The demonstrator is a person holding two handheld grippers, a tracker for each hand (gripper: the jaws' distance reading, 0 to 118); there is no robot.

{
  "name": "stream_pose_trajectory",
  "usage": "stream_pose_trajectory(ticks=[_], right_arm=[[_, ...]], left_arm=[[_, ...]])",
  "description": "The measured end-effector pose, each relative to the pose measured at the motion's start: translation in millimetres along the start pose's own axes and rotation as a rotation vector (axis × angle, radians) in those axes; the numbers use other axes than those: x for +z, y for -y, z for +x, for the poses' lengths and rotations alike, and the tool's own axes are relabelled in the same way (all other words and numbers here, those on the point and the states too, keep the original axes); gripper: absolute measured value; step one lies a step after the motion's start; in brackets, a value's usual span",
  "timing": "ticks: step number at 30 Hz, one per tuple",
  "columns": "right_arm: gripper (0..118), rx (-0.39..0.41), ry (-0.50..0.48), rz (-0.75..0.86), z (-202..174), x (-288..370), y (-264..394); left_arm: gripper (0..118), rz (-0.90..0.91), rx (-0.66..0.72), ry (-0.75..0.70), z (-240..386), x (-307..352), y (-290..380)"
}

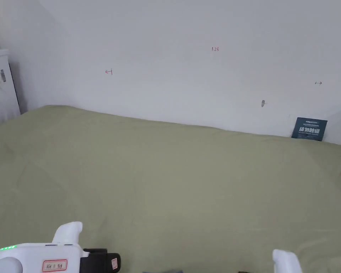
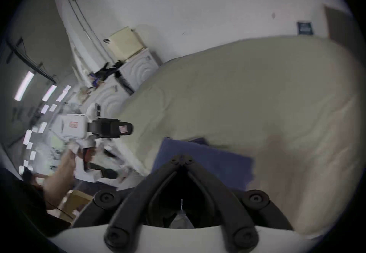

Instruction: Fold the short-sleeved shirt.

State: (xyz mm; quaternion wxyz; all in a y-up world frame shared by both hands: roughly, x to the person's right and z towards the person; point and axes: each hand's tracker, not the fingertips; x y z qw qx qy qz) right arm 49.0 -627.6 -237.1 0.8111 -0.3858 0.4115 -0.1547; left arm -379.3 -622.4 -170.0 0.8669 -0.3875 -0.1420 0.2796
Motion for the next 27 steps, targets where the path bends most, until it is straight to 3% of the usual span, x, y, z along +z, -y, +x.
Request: stream_pose_trajectory(ticks=[3,5,7,8,9,10,11,12,15,16,19,21,23,24,26,27], right_arm=[[0,-0.112,-0.176,-0.093,22.1,-46.9,8.8],[0,-0.217,-0.22,-0.188,44.5,-74.2,21.8],[0,-0.332,-0.109,-0.343,66.3,-92.6,33.9],[0,-0.343,-0.015,-0.397,81.5,-99.0,41.0],[0,-0.384,-0.1,-0.364,95.2,-98.9,46.3],[0,-0.431,-0.25,-0.271,104.1,-91.0,48.7],[0,-0.456,-0.275,-0.217,110.5,-84.9,50.6],[0,-0.406,-0.213,-0.234,113.9,-76.2,54.0],[0,-0.447,-0.255,-0.206,132.8,-69.2,58.4],[0,-0.437,-0.249,-0.211,122.1,-66.7,57.4],[0,-0.416,-0.258,-0.21,121.4,-68.2,57.1],[0,-0.408,-0.263,-0.208,125.0,-70.1,57.3],[0,-0.409,-0.266,-0.204,125.7,-67.9,58.6],[0,-0.409,-0.265,-0.202,125.2,-70.5,57.6],[0,-0.4,-0.259,-0.196,123.5,-68.1,58.0],[0,-0.399,-0.255,-0.195,123.4,-67.4,57.5]], left_arm=[[6,-0.014,0.078,0.021,-10.2,-11.2,12.4],[14,-0.057,0.11,0.063,-13.3,-21.6,18.0],[63,-0.088,0.087,0.088,-12.5,-29.3,19.9],[88,-0.095,0.081,0.126,-13.7,-32.7,21.5],[103,-0.114,0.091,0.162,-15.9,-38.0,22.2],[102,-0.136,0.103,0.17,-17.5,-44.1,23.3],[102,-0.151,0.123,0.184,-18.3,-46.5,25.6],[102,-0.149,0.146,0.191,-20.7,-51.5,26.5],[102,-0.221,0.199,0.182,-25.8,-75.7,30.7],[102,-0.254,0.197,0.149,-25.5,-85.6,33.2],[102,-0.347,0.156,0.052,-15.2,-114.0,44.6],[104,-0.292,0.051,0.043,2.1,-116.1,47.2],[99,-0.307,0.035,0.095,12.7,-116.2,44.5],[82,-0.328,0.079,0.165,13.1,-116.8,43.7],[20,-0.324,0.092,0.16,19.1,-122.0,47.2],[20,-0.302,0.071,0.148,21.0,-122.7,48.6]])
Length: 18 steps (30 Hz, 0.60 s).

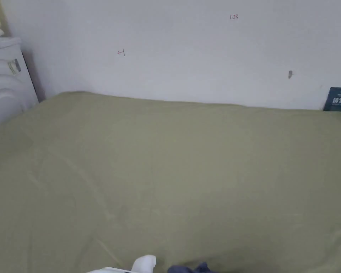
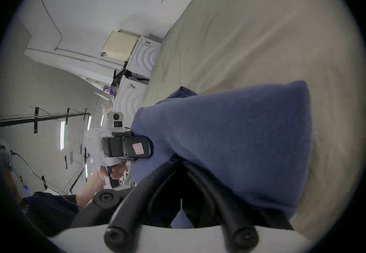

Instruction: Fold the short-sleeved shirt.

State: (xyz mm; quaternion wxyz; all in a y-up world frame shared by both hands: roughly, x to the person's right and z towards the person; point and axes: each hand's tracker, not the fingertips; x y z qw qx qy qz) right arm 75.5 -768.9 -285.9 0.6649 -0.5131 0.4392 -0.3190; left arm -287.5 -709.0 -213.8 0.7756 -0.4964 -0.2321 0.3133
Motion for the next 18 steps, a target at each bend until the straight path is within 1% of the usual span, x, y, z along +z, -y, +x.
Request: stream_pose_trajectory(ticks=[1,2,4,6,7,9,10,12,15,17,18], right_arm=[[0,0.001,0.011,0.003,-1.4,-1.4,0.1],[0,0.005,0.016,0.005,-2.9,-0.7,0.3],[0,0.041,0.036,0.023,-7.5,2.7,0.5],[0,0.05,0.034,0.032,-11.5,6.3,1.0],[0,0.059,0.039,0.036,-12.0,9.4,0.3],[0,0.083,0.064,0.059,-11.4,16.2,-1.4],[0,0.082,0.078,0.076,-11.8,20.8,-2.6],[0,0.079,0.097,0.102,-14.9,28.4,-4.5],[0,0.133,0.171,0.137,-26.3,38.2,-9.9],[0,0.143,0.197,0.142,-34.4,41.6,-12.9],[0,0.146,0.202,0.149,-36.5,42.9,-13.9]], left_arm=[[20,-0.003,-0.002,-0.012,-1.4,-2.3,-1.0],[20,-0.01,0.013,0.009,-5.7,-0.7,-3.1],[20,0.007,0.048,0.027,-8.3,5.8,-7.3],[20,0.015,0.054,0.005,-9.5,10.6,-7.5],[20,0.015,0.053,-0.017,-8.8,14.2,-7.5],[20,0.019,0.027,-0.001,-10.9,24.8,-8.6],[20,0.026,0.019,0.008,-13.5,31.0,-10.9],[20,0.059,0.01,-0.018,-22.3,50.5,-22.6],[20,0.131,0.016,-0.07,-46.5,97.0,-45.7],[20,0.154,0.009,-0.106,-66.9,137.6,-66.2],[20,0.166,-0.017,-0.171,-77.4,158.8,-74.8]])
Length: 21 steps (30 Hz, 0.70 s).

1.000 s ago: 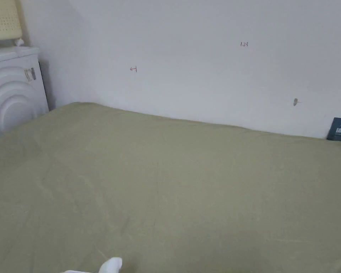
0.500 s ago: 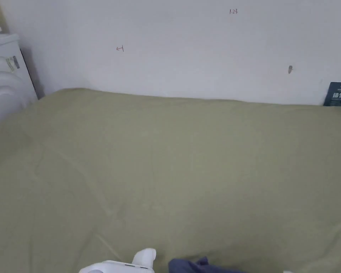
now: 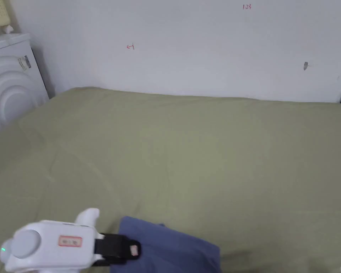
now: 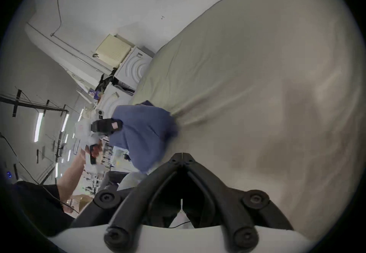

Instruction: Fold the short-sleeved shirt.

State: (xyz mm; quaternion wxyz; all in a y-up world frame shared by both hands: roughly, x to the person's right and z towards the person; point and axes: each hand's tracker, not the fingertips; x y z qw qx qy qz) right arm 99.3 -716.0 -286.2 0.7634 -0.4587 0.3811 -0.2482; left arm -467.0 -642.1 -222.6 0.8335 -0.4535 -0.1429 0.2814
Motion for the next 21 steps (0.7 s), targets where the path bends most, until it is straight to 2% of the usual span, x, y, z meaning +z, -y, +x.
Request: stream_pose_trajectory(ticks=[5,8,10,11,12,13,14,15,16,17,18,21], right_arm=[[0,0.001,0.029,0.028,-8.8,8.3,-2.4],[0,-0.005,0.051,0.024,-12.5,9.7,1.8],[0,-0.019,0.113,-0.001,-11.6,9.6,4.9],[0,-0.022,0.118,0.0,-12.9,10.6,6.9],[0,-0.03,0.116,-0.002,-12.4,11.4,8.5],[0,-0.039,0.118,-0.002,-13.2,13.1,10.3],[0,-0.041,0.125,0.001,-16.2,15.3,11.5],[0,-0.038,0.126,0.002,-17.2,19.4,11.3],[0,-0.033,0.126,0.004,-20.0,22.5,10.8],[0,-0.024,0.127,0.008,-23.8,26.2,9.6],[0,-0.014,0.124,0.017,-27.7,30.1,8.6],[0,0.032,0.122,0.054,-41.6,44.3,1.3]], left_arm=[[20,-0.027,-0.025,-0.232,-78.7,82.6,-57.9],[20,-0.063,0.109,-0.313,-122.1,119.2,-77.4],[20,-0.11,0.121,-0.373,-153.6,131.5,-82.5],[25,-0.135,0.132,-0.448,-166.4,129.6,-81.4],[51,-0.161,0.137,-0.509,-178.9,130.3,-79.3],[78,-0.159,0.141,-0.629,-188.6,129.6,-75.9],[89,-0.175,0.159,-0.73,-202.0,128.6,-72.4],[89,-0.159,0.206,-0.762,-212.5,135.0,-69.3],[89,-0.123,0.314,-0.785,-220.0,146.5,-67.8],[89,-0.043,0.411,-0.732,-222.1,158.3,-65.5],[89,0.036,0.447,-0.71,-217.7,170.8,-64.0],[88,0.214,0.301,-0.707,-168.2,193.2,-65.4]])
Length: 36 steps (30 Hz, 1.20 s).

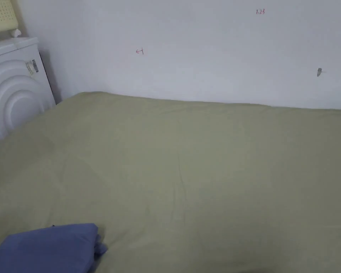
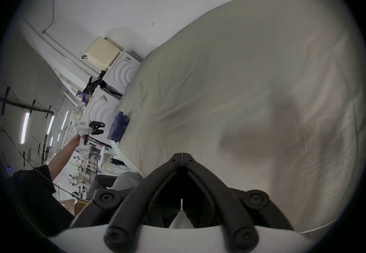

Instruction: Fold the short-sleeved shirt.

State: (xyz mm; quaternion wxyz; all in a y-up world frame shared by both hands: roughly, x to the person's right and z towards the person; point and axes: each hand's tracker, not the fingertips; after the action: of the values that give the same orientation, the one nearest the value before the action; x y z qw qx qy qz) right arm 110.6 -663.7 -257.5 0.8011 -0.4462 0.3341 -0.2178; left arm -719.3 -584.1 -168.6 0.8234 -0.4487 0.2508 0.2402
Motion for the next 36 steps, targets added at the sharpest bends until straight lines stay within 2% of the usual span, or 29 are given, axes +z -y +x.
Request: stream_pose_trajectory(ticks=[4,7,9,11,13,14,15,17,21,23,26,27,28,29,30,31,33,36], right_arm=[[0,0.109,0.075,0.088,-26.3,23.8,-17.9],[0,0.223,0.156,0.191,-53.1,44.8,-29.8],[0,0.272,0.152,0.278,-70.0,61.4,-34.8],[0,0.293,0.186,0.355,-76.3,77.1,-37.4],[0,0.345,0.237,0.445,-90.0,92.6,-38.4],[0,0.354,0.299,0.499,-96.7,96.7,-37.4],[0,0.391,0.353,0.514,-103.7,100.7,-36.3],[0,0.43,0.494,0.585,-114.9,105.9,-31.4],[0,0.472,0.731,0.692,-115.8,91.3,-18.4],[0,0.462,0.733,0.668,-114.1,81.9,-15.5],[0,0.457,0.753,0.677,-115.6,79.7,-10.5],[6,0.46,0.754,0.682,-116.6,80.8,-10.9],[33,0.471,0.761,0.689,-118.1,81.4,-11.1],[73,0.484,0.767,0.697,-119.4,81.9,-11.4],[115,0.491,0.768,0.694,-124.5,83.5,-12.1],[117,0.486,0.771,0.692,-125.1,83.9,-14.5],[117,0.482,0.752,0.782,-123.1,86.2,-11.7],[117,0.479,0.743,0.775,-119.3,87.0,-13.4]], left_arm=[[87,0.258,-0.19,0.132,93.3,80.8,43.6],[87,0.378,-0.296,0.325,159.3,116.7,85.3],[82,0.42,-0.324,0.408,197.5,123.8,112.1],[65,0.448,-0.363,0.475,237.2,133.3,141.1],[21,0.523,-0.422,0.506,275.4,137.8,175.1],[6,0.552,-0.455,0.478,292.0,137.2,190.1],[1,0.623,-0.497,0.409,309.0,135.4,208.0],[0,0.678,-0.538,0.336,333.9,129.5,232.9],[0,0.657,-0.475,0.412,359.1,131.0,262.2],[0,0.672,-0.457,0.413,363.5,127.9,269.9],[1,0.647,-0.502,0.444,372.9,134.1,270.7],[7,0.652,-0.524,0.466,373.7,137.0,269.2],[18,0.666,-0.545,0.451,375.4,139.4,268.4],[43,0.672,-0.57,0.461,377.6,144.9,267.3],[88,0.684,-0.587,0.473,378.9,146.8,266.0],[111,0.696,-0.583,0.464,381.5,147.7,265.2],[114,0.734,-0.562,0.414,384.5,151.5,263.2],[114,0.767,-0.527,0.421,382.9,154.5,263.1]])
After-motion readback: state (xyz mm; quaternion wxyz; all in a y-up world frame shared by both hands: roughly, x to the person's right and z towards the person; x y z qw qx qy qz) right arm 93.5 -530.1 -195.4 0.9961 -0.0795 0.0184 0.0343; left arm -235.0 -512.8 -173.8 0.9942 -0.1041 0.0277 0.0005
